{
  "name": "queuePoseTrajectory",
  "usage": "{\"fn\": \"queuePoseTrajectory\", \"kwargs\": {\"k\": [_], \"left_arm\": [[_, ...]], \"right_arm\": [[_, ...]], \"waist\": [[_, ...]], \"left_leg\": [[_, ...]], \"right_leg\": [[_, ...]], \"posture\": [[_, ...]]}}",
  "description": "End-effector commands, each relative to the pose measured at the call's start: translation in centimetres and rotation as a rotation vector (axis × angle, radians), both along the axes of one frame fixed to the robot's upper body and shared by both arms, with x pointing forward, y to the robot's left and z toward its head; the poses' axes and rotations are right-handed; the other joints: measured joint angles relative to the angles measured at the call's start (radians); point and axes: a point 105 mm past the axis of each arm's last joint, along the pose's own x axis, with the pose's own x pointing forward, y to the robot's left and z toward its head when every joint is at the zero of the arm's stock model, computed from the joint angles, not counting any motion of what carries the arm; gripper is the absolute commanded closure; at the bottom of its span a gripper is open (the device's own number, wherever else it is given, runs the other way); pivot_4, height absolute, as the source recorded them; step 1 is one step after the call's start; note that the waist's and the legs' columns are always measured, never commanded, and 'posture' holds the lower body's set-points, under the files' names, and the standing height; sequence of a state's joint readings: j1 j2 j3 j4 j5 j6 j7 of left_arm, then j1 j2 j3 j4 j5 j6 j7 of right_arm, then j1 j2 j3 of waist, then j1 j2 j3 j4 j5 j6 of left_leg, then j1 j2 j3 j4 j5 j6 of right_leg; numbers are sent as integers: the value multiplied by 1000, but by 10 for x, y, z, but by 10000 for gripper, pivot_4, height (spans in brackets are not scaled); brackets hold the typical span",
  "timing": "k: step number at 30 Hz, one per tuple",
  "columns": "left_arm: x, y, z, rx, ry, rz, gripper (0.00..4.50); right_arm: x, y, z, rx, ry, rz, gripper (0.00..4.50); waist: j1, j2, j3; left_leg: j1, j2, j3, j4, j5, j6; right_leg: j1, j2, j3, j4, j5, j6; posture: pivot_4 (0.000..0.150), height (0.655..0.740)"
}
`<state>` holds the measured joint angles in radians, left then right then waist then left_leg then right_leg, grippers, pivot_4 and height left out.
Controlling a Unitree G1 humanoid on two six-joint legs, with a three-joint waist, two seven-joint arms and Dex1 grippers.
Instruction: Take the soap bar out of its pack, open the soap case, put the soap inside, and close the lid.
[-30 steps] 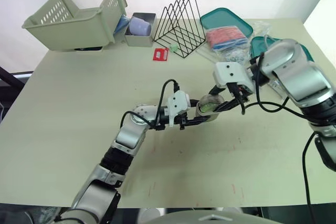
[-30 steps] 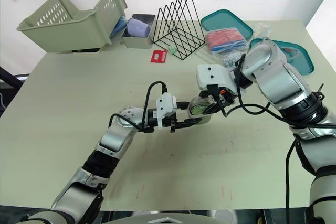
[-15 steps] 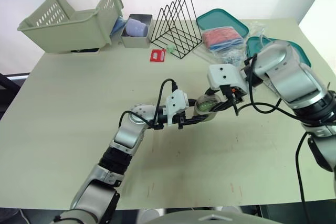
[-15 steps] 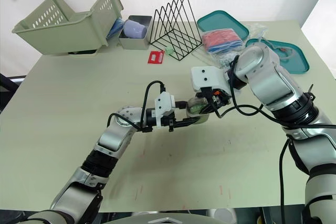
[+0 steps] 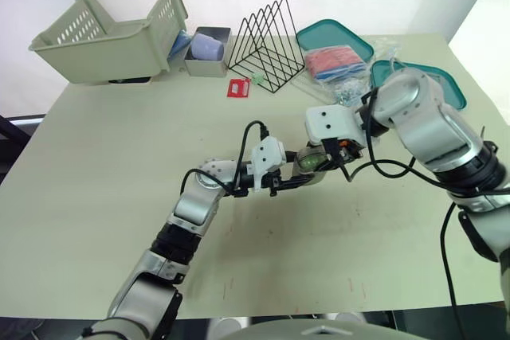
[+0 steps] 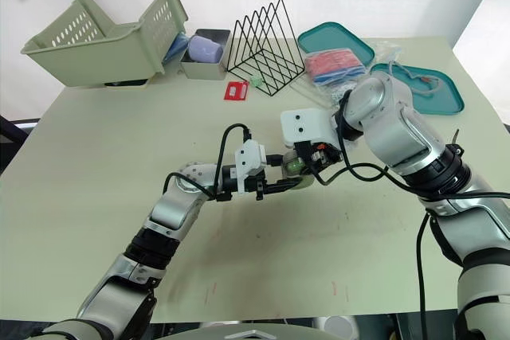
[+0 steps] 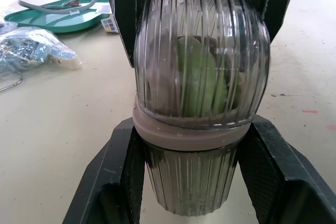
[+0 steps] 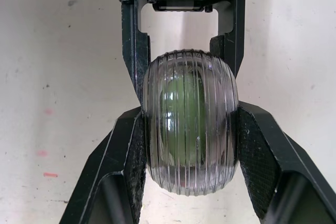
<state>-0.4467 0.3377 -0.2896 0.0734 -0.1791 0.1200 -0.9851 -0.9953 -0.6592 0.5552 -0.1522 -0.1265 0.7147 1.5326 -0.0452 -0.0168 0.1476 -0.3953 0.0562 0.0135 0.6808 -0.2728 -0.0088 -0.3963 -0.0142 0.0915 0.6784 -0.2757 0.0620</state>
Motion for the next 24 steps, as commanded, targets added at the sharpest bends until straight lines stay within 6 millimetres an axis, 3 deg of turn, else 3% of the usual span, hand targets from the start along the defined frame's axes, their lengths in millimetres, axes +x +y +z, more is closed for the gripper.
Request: {"fn": "queuePoseTrajectory", "kwargs": {"k": [1,17,18,21,24], "left_arm": [[-1,-8,24,-52,-100,-19,25036],[-5,-8,21,-52,-100,-18,25036],[-5,-8,21,-52,-98,-18,25036],[-6,-8,21,-54,-94,-17,25036],[-6,-8,20,-54,-89,-17,25036]], "right_arm": [[-9,7,-47,-89,161,2,26600],[-3,8,-40,-107,156,36,26600],[-1,10,-37,-90,144,38,16274],[1,16,-31,-54,118,44,1789],[1,17,-27,-34,113,44,637]], "waist": [[0,0,0],[1,-2,-2],[1,-2,-2],[5,3,1],[8,4,4]], "left_leg": [[0,0,0,0,0,0],[1,0,0,0,0,0],[1,0,0,0,0,0],[-3,-1,1,0,0,0],[-4,-1,0,0,0,0]], "right_leg": [[0,0,0,0,0,0],[1,0,0,0,0,0],[1,0,0,0,0,0],[-2,-1,0,0,0,0],[-2,-1,-1,-1,0,0]], "posture": [[1500,7400],[1500,7400],[1500,7400],[1500,7400],[1500,7400]]}}
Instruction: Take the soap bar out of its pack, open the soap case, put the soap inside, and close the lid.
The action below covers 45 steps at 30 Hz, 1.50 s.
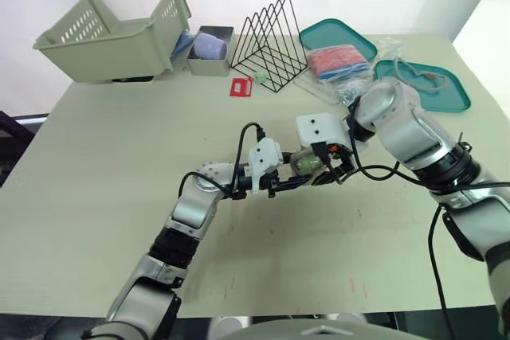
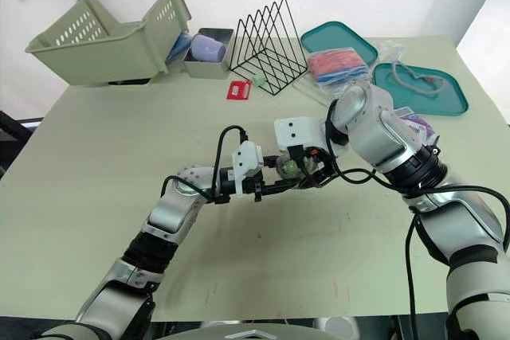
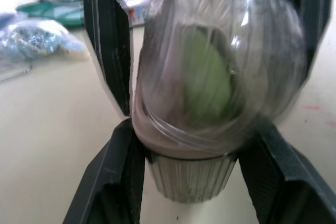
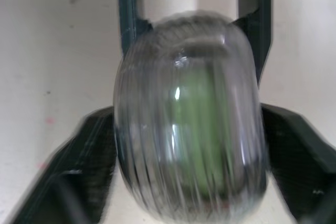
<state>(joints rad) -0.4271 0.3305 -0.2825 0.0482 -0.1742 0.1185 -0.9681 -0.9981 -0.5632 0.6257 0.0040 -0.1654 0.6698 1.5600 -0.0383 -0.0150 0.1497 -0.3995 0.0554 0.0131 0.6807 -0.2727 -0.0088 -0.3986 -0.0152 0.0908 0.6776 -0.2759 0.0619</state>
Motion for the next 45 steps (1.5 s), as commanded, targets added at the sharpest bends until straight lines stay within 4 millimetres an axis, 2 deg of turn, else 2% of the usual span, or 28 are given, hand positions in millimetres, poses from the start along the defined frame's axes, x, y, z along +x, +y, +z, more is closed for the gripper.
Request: {"fn": "queuePoseTrajectory", "kwargs": {"k": [1,6,11,16,26,31,36,38,39,41,44,45], "left_arm": [[-5,-8,19,-38,-78,-31,25036],[-4,-6,19,-37,-74,-30,25036],[-4,-4,18,-35,-65,-28,25036],[-5,-4,16,-31,-60,-33,25036],[-6,-4,17,-29,-58,-40,25036],[-5,-3,17,-30,-59,-35,25036],[-5,-1,17,-29,-59,-32,25036],[-5,-1,17,-28,-59,-31,25036],[-5,0,17,-28,-60,-32,25036],[-6,-1,17,-27,-61,-35,25036],[-6,-1,18,-27,-63,-39,25036],[-6,-1,18,-27,-63,-40,25036]], "right_arm": [[-4,6,3,19,-3,28,637],[-3,4,7,35,-14,25,637],[0,-8,11,45,-23,-6,637],[5,-15,16,57,-41,-30,637],[15,-33,39,116,-83,-73,637],[7,-55,48,125,-60,-57,637],[6,-65,55,185,-56,-56,637],[6,-64,62,265,-48,-57,6177],[7,-64,65,291,-47,-60,6177],[10,-61,76,375,-59,-60,14527],[6,-56,85,435,-33,-39,30092],[5,-53,88,449,-27,-29,33688]], "waist": [[3,3,2],[4,3,2],[4,3,2],[3,3,2],[3,3,3],[6,3,3],[3,3,3],[3,3,4],[3,3,4],[3,3,4],[4,3,4],[4,3,4]], "left_leg": [[-2,0,1,0,0,0],[-6,-1,0,0,0,0],[-15,-1,-2,3,0,0],[-15,-1,-3,3,0,0],[-15,-1,-3,3,0,0],[-16,-1,-3,3,0,0],[-15,-1,-3,3,0,0],[-15,-1,-3,3,0,0],[-15,-1,-3,3,0,0],[-15,-1,-3,3,0,0],[-15,-1,-3,3,0,0],[-15,-1,-3,3,0,0]], "right_leg": [[-2,0,1,0,0,0],[-6,-1,0,0,0,0],[-13,-1,-2,1,0,0],[-13,-1,-3,1,0,0],[-13,-1,-3,0,0,0],[-13,-1,-3,0,0,0],[-13,-1,-3,0,0,0],[-13,-1,-3,0,0,0],[-13,-1,-3,0,0,0],[-13,-1,-3,0,0,0],[-13,-1,-3,0,0,0],[-13,-1,-3,0,0,0]], "posture": [[1500,7400],[1500,7400],[1500,7400],[1500,7400],[1500,7400],[1500,7400],[1500,7400],[1500,7400],[1500,7400],[1500,7400],[1500,7400],[1500,7400]]}}
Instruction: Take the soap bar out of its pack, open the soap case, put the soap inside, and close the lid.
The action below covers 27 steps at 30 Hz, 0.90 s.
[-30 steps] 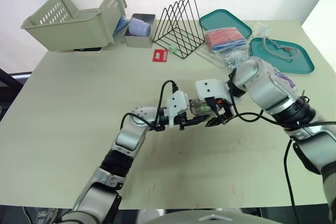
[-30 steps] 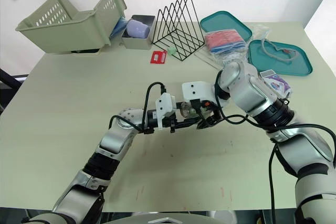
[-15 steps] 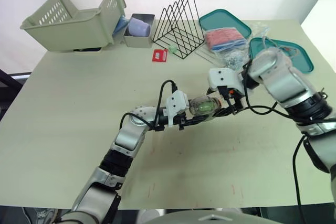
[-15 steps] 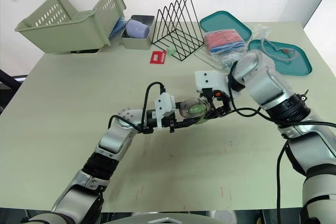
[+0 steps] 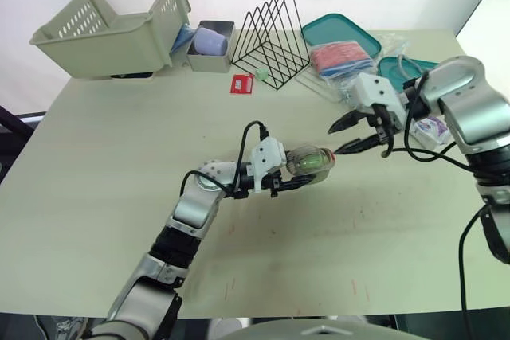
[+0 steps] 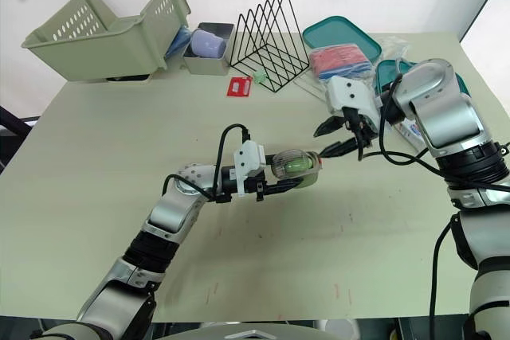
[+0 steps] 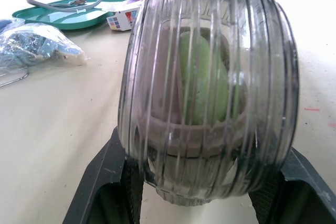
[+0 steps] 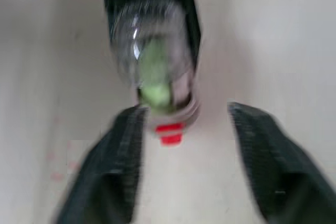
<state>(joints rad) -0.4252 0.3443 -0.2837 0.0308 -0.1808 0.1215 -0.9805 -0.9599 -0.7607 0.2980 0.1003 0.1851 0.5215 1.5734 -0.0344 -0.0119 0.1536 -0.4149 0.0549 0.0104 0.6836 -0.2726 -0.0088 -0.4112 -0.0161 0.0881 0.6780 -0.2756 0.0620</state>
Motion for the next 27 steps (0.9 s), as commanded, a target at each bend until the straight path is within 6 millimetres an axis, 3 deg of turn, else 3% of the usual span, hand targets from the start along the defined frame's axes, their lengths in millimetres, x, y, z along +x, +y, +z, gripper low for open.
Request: {"fn": "queuePoseTrajectory", "kwargs": {"k": [1,2,13,27], "left_arm": [[-3,-3,16,-34,-55,-25,25036],[-3,-3,16,-33,-56,-26,25036],[-5,-2,15,-34,-53,-23,25036],[-4,-2,16,-42,-52,-13,25036]], "right_arm": [[-6,10,26,89,-36,47,39980],[-7,12,29,101,-35,53,44626],[-28,41,26,45,-55,138,44626],[-30,70,8,13,-102,167,44626]], "waist": [[-1,0,0],[-1,0,0],[0,1,1],[0,1,1]], "left_leg": [[0,0,0,0,0,0],[0,0,0,0,0,0],[0,0,0,0,0,0],[0,0,-1,0,0,0]], "right_leg": [[0,0,0,0,0,0],[0,0,0,0,0,0],[0,0,0,0,0,0],[0,0,-1,0,0,0]], "posture": [[1500,7400],[1500,7400],[1500,7400],[1500,7400]]}}
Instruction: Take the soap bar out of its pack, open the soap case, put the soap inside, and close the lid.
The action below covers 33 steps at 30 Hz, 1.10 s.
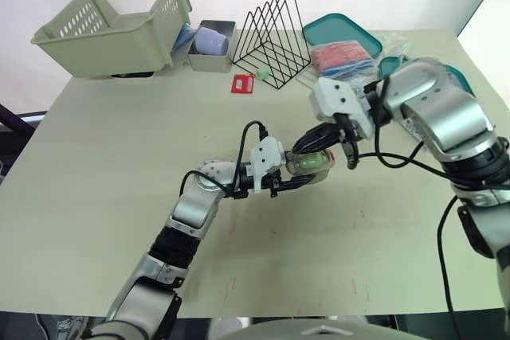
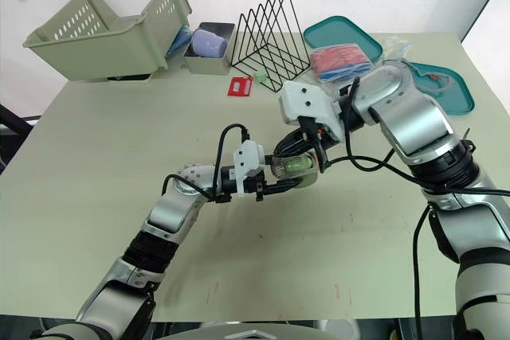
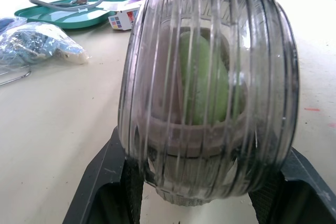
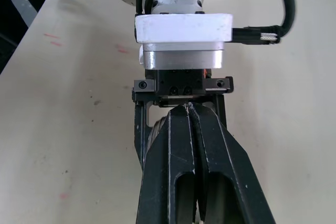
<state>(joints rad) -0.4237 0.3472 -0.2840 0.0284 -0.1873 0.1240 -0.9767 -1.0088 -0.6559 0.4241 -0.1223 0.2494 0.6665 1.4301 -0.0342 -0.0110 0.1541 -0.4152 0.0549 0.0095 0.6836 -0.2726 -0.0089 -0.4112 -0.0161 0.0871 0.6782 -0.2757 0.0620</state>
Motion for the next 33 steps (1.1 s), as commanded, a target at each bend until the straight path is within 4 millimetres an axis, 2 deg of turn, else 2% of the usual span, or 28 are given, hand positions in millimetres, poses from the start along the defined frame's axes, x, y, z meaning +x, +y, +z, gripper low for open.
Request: {"fn": "queuePoseTrajectory", "kwargs": {"k": [1,13,20,33], "left_arm": [[-4,-3,16,-38,-55,-15,25036],[-4,-4,17,-42,-54,-12,25036],[-3,-5,17,-45,-54,-9,25036],[-4,-5,16,-42,-49,-15,25036]], "right_arm": [[-3,6,6,6,-59,25,44626],[-10,18,-5,-23,-78,68,44626],[-7,17,-16,-66,-106,60,44626],[-3,13,-11,-82,-119,44,44626]], "waist": [[0,0,0],[0,0,0],[0,0,0],[0,0,0]], "left_leg": [[0,0,0,0,0,0],[0,0,-1,0,0,0],[0,0,-1,0,0,0],[0,0,-1,0,0,0]], "right_leg": [[0,0,0,0,0,0],[0,0,-1,0,0,0],[0,0,-1,0,0,0],[0,0,-1,0,0,0]], "posture": [[1500,7400],[1500,7400],[1500,7400],[1500,7400]]}}
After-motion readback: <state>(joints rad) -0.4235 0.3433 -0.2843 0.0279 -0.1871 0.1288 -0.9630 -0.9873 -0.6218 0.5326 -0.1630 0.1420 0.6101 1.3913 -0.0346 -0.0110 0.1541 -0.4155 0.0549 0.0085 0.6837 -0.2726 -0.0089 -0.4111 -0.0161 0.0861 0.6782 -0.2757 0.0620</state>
